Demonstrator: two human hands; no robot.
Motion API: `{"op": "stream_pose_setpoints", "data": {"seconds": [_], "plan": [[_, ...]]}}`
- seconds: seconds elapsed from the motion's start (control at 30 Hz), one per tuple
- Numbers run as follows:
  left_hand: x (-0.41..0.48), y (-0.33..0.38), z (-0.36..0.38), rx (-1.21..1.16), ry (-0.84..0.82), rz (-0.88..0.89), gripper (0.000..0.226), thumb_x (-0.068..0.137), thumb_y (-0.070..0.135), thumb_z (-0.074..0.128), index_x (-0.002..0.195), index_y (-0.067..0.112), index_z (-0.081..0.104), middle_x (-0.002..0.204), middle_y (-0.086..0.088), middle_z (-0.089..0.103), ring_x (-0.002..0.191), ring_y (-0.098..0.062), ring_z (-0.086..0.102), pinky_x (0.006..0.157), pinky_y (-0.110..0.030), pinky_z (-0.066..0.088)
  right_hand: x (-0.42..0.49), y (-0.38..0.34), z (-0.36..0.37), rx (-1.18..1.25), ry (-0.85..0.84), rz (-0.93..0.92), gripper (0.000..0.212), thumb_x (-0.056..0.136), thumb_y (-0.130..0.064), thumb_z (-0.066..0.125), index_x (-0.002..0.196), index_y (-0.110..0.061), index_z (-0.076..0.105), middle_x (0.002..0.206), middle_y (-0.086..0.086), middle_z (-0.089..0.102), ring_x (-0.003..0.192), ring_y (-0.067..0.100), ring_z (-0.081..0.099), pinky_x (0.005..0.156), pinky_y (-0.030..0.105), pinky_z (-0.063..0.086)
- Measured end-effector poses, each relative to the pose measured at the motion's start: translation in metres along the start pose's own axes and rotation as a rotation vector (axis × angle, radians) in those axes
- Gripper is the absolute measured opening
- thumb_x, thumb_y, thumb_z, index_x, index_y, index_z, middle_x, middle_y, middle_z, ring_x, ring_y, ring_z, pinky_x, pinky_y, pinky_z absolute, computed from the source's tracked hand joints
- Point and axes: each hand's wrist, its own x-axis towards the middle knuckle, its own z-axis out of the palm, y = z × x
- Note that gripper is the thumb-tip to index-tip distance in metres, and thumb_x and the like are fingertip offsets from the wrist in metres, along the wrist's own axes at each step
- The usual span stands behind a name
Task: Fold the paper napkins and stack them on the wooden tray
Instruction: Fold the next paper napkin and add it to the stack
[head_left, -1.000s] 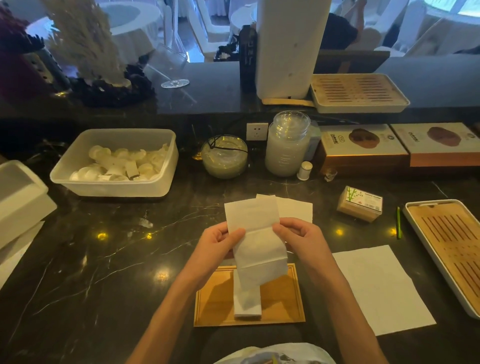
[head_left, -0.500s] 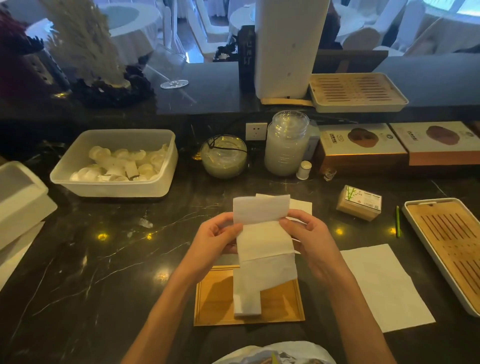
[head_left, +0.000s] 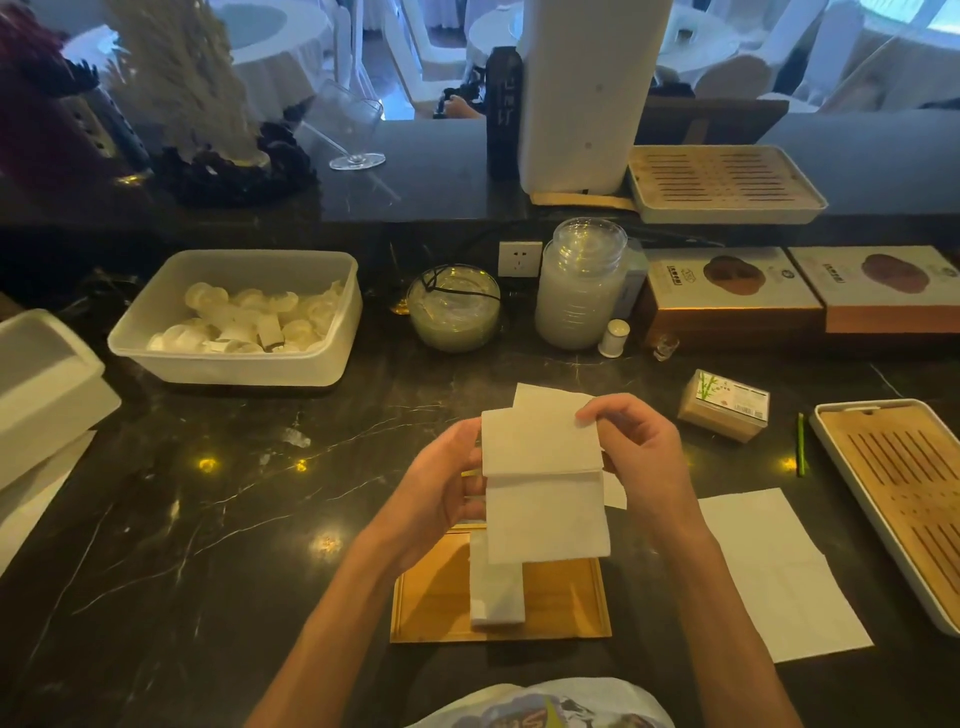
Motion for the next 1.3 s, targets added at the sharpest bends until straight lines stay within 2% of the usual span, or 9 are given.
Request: {"op": "stream_pose_setpoints", "data": {"seconds": [0.2, 0.43, 0.5, 0.57, 0.67, 0.77, 0.97, 1.2, 1.3], "plan": [[0.000, 0.000, -0.006, 0.051, -0.033, 0.052, 0.041, 0.090, 0.035, 0.069, 0.129, 0.031, 0.056, 0.123, 0.002, 0.072, 0.113, -0.025, 0.070, 0.082, -0.035, 0.062, 0.000, 0.001, -0.004, -0.118, -0.015, -0.122, 0.036, 0.098, 0.004, 0.054, 0.080, -0.023, 0.070, 0.090, -0.021, 0.070, 0.097, -0.001, 0.066, 0.066, 0.014, 0.057], [0.000, 0.002, -0.001, 0.089, 0.021, 0.069, 0.034, 0.088, 0.028, 0.073, 0.120, 0.032, 0.061, 0.117, 0.007, 0.074, 0.110, -0.019, 0.072, 0.080, -0.033, 0.062, 0.001, 0.005, -0.008, -0.114, -0.024, -0.151, 0.039, 0.099, 0.002, 0.053, 0.081, -0.029, 0.069, 0.090, -0.025, 0.069, 0.098, -0.002, 0.066, 0.066, 0.014, 0.058], [0.001, 0.002, 0.000, 0.086, 0.038, 0.077, 0.028, 0.090, 0.025, 0.072, 0.115, 0.036, 0.064, 0.115, 0.008, 0.074, 0.110, -0.019, 0.072, 0.079, -0.033, 0.063, 0.002, 0.004, -0.007, -0.058, -0.032, -0.130, 0.034, 0.101, -0.011, 0.056, 0.089, -0.039, 0.070, 0.097, -0.025, 0.070, 0.101, 0.002, 0.067, 0.068, 0.017, 0.059], [0.001, 0.002, 0.001, 0.073, 0.056, 0.085, 0.027, 0.090, 0.024, 0.072, 0.112, 0.039, 0.067, 0.115, 0.008, 0.074, 0.110, -0.020, 0.072, 0.080, -0.036, 0.063, 0.002, 0.005, -0.006, 0.094, -0.115, -0.009, 0.020, 0.096, -0.042, 0.058, 0.113, -0.053, 0.063, 0.113, -0.022, 0.069, 0.107, 0.008, 0.068, 0.073, 0.024, 0.061], [0.001, 0.002, 0.000, 0.048, 0.085, 0.099, 0.026, 0.089, 0.025, 0.072, 0.107, 0.042, 0.069, 0.114, 0.009, 0.075, 0.109, -0.020, 0.072, 0.080, -0.036, 0.063, 0.001, 0.010, -0.008, 0.109, -0.229, 0.164, 0.037, 0.086, -0.063, 0.056, 0.122, -0.065, 0.051, 0.125, -0.025, 0.062, 0.107, 0.011, 0.069, 0.075, 0.028, 0.062], [0.000, 0.003, 0.000, 0.048, 0.098, 0.109, 0.023, 0.089, 0.024, 0.071, 0.106, 0.040, 0.070, 0.112, 0.008, 0.075, 0.108, -0.020, 0.072, 0.078, -0.034, 0.063, -0.006, 0.014, -0.007, -0.004, -0.249, 0.164, 0.030, 0.082, -0.051, 0.066, 0.111, -0.053, 0.062, 0.109, -0.023, 0.072, 0.100, 0.003, 0.071, 0.065, 0.020, 0.059], [0.000, 0.002, -0.002, 0.060, 0.110, 0.120, 0.023, 0.092, 0.017, 0.068, 0.104, 0.036, 0.074, 0.109, 0.005, 0.075, 0.106, -0.015, 0.071, 0.078, -0.029, 0.062, -0.009, 0.018, -0.005, -0.039, -0.158, 0.113, 0.022, 0.094, -0.017, 0.067, 0.108, -0.034, 0.068, 0.099, -0.022, 0.074, 0.098, 0.002, 0.070, 0.069, 0.014, 0.057], [0.003, 0.000, -0.003, 0.142, 0.121, 0.155, 0.024, 0.093, 0.009, 0.066, 0.084, 0.028, 0.078, 0.112, 0.013, 0.073, 0.111, -0.007, 0.067, 0.079, -0.024, 0.060, -0.007, 0.014, -0.006, -0.029, -0.109, 0.075, 0.021, 0.094, -0.002, 0.064, 0.092, -0.018, 0.077, 0.095, -0.024, 0.074, 0.098, -0.009, 0.064, 0.068, 0.010, 0.055], [0.004, 0.000, -0.001, 0.113, 0.142, 0.147, 0.015, 0.091, 0.023, 0.070, 0.104, 0.031, 0.073, 0.110, 0.011, 0.074, 0.108, -0.010, 0.069, 0.077, -0.025, 0.060, -0.009, 0.013, -0.006, -0.084, -0.095, 0.016, 0.028, 0.095, 0.001, 0.061, 0.087, -0.020, 0.078, 0.100, -0.019, 0.075, 0.103, -0.008, 0.063, 0.071, 0.008, 0.054]]}}
